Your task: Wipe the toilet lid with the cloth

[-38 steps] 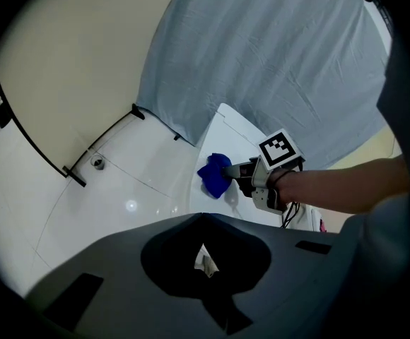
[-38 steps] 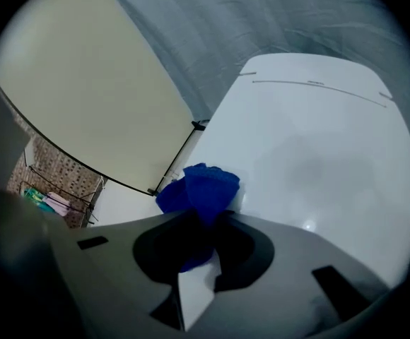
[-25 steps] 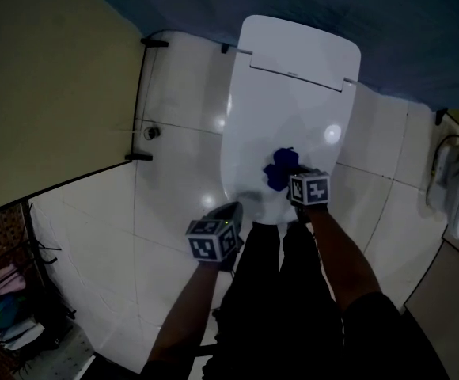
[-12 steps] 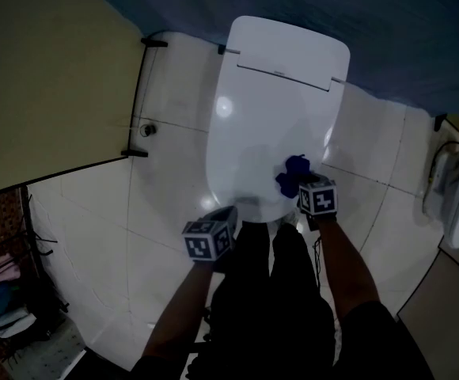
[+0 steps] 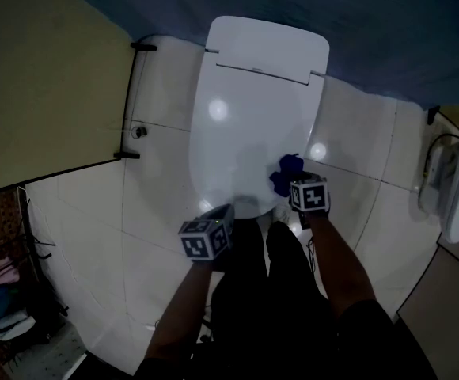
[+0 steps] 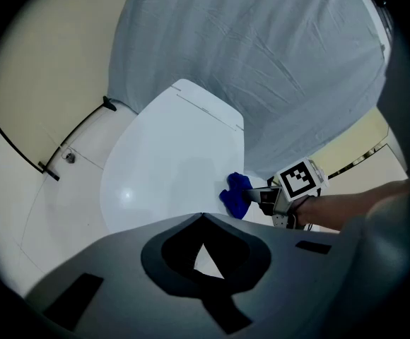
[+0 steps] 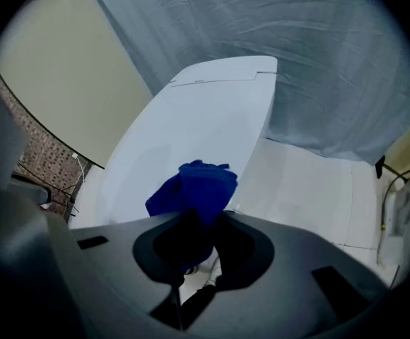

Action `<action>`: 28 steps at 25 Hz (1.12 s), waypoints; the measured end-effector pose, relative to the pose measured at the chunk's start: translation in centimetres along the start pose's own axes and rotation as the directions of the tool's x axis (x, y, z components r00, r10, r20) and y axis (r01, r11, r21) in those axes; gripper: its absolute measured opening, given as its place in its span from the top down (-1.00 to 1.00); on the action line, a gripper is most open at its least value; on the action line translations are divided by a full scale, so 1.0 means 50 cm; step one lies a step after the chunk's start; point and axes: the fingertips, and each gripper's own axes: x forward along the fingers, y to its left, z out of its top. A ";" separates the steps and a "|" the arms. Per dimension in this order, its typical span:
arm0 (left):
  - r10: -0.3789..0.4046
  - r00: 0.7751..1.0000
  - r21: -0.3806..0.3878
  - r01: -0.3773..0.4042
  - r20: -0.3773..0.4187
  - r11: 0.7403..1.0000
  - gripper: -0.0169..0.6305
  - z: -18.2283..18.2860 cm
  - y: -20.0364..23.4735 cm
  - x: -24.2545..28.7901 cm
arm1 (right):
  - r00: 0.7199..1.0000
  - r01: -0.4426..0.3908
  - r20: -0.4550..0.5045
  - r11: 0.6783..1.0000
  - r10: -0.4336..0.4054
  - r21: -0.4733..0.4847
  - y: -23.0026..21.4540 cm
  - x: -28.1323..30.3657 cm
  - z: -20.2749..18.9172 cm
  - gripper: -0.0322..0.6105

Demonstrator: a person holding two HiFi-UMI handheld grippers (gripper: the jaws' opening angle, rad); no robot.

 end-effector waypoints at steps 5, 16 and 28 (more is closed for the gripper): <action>-0.005 0.999 -0.068 0.008 0.035 0.998 0.97 -0.018 0.000 -0.011 | 0.996 -0.042 0.073 0.999 0.043 -0.007 0.022 -0.052 0.027 0.70; 0.069 0.998 -0.138 -0.068 0.003 0.988 0.97 -0.075 0.173 -0.104 | 0.889 -0.360 0.267 0.929 0.371 -0.092 0.399 -0.068 0.187 0.70; 0.097 0.995 -0.158 -0.095 0.004 0.983 0.97 -0.083 0.358 -0.196 | 0.915 -0.403 0.035 0.911 0.402 0.088 0.626 0.161 0.146 0.70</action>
